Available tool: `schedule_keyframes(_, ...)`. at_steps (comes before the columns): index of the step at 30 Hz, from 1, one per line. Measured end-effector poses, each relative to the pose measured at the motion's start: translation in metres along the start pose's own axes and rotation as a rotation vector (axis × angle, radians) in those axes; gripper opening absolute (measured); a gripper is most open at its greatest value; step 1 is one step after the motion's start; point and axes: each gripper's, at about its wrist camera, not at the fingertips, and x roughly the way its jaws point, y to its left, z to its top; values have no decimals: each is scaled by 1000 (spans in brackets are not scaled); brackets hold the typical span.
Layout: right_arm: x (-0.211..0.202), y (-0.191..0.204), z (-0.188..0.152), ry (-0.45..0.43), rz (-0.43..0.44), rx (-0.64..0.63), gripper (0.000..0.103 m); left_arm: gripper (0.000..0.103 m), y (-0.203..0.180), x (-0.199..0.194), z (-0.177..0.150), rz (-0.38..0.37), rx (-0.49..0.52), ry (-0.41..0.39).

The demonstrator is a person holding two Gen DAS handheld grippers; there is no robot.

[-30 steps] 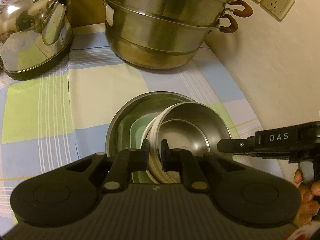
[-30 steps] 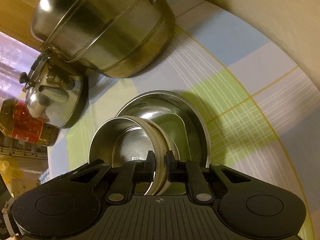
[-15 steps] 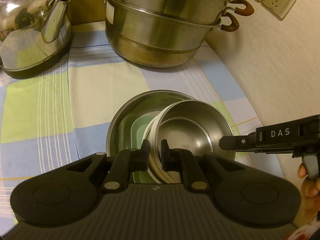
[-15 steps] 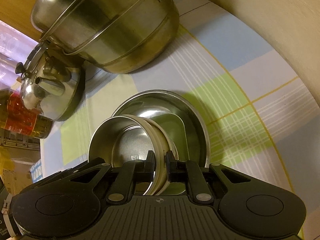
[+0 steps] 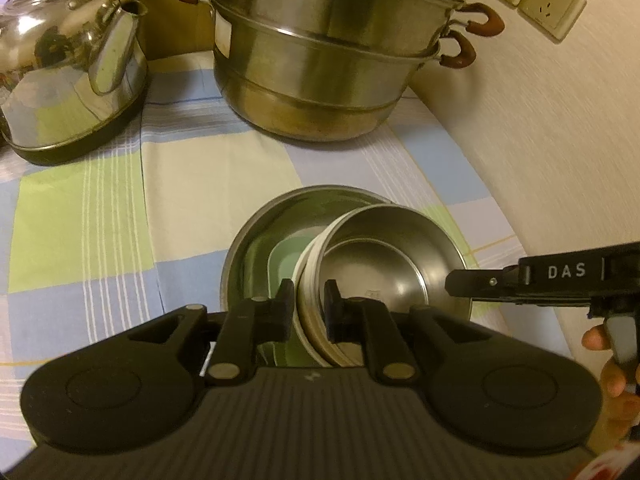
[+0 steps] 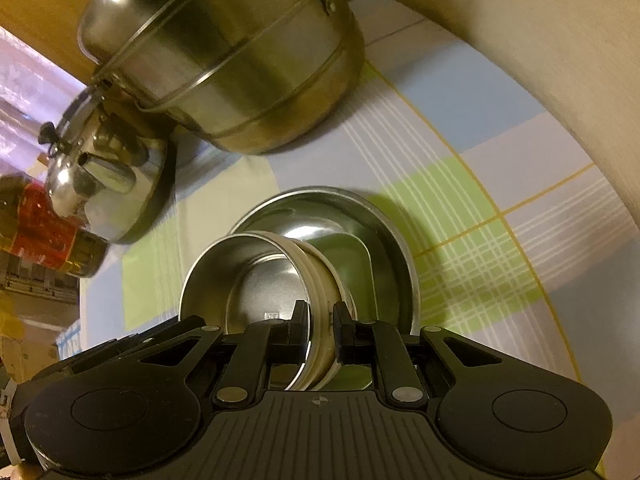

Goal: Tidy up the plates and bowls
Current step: 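Open both grippers and pull back from the stacked dishes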

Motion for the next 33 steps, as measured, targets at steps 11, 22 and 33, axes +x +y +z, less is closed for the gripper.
schedule_keyframes(11, -58, 14, -44, -265, -5, -118, 59, 17, -7, -53, -17, 71, 115, -185)
schedule_keyframes(22, -99, 31, -150, -386, -91, -341, 59, 24, -26, -138, -98, 163, 187, -289)
schedule_keyframes(33, -127, 3, -227, -195, -17, -364, 59, 24, -64, -175, -197, 203, 44, -196)
